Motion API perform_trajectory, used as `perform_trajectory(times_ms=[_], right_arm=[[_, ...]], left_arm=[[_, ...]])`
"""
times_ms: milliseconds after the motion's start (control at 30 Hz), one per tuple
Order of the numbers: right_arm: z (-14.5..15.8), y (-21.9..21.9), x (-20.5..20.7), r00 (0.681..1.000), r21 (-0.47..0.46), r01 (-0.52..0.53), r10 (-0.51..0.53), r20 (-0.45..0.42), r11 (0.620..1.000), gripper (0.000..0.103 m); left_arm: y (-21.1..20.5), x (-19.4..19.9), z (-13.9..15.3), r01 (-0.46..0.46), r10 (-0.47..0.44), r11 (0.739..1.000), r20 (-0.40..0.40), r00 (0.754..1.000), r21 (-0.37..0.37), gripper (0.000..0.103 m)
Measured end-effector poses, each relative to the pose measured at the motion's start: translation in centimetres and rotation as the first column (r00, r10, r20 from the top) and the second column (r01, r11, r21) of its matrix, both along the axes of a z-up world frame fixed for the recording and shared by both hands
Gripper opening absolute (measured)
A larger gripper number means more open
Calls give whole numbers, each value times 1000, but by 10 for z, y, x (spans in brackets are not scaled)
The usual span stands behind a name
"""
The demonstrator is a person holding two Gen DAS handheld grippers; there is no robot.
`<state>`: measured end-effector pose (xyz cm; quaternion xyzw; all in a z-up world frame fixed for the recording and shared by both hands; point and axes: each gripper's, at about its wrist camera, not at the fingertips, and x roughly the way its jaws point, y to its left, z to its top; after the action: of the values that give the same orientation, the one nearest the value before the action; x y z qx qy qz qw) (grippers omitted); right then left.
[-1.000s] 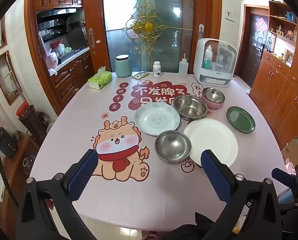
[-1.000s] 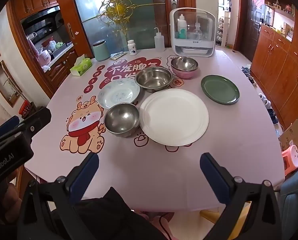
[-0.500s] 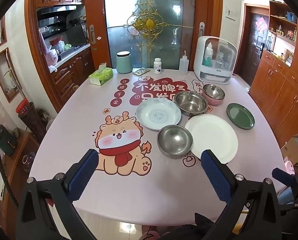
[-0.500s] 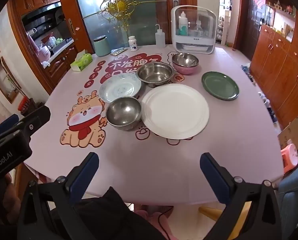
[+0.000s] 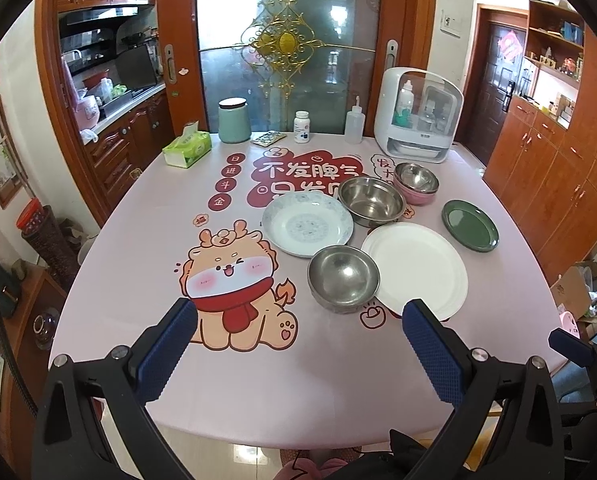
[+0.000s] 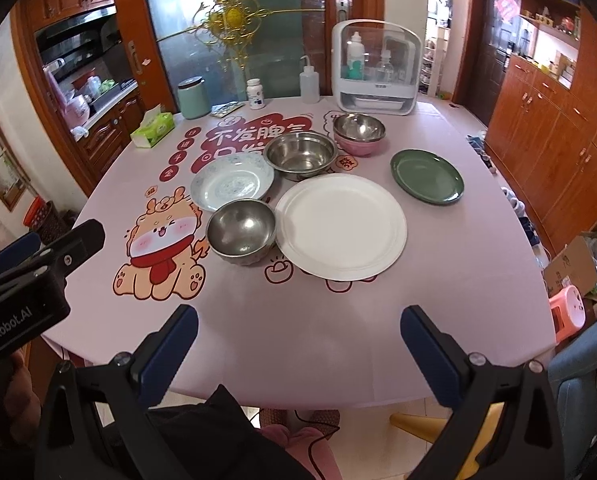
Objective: Organize plates and bowls
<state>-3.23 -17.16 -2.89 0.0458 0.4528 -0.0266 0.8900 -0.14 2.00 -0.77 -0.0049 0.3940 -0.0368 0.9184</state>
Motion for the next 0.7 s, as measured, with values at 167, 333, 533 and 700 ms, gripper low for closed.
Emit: perform_trajectory(times_ms=[167,333,533,700], right_arm=[[-2,-4,0,998,1,56,-56,14,998,102],[-6,-6,-2,994,6,110,-110,12,994,102],[-11,-13,-4,990,18,142,-143,17,990,102],[-11,-26,1,988,26,153,-154,26,988,102]], left_arm=[[1,5,-3,44,-44,999,-4,999,-10,102],[-1,14,-10,80,-81,997,-38,996,-12,102],[-8,26,-19,117,-117,993,-76,990,-11,102],[-22,36,-21,133,-133,991,-81,988,-2,102]])
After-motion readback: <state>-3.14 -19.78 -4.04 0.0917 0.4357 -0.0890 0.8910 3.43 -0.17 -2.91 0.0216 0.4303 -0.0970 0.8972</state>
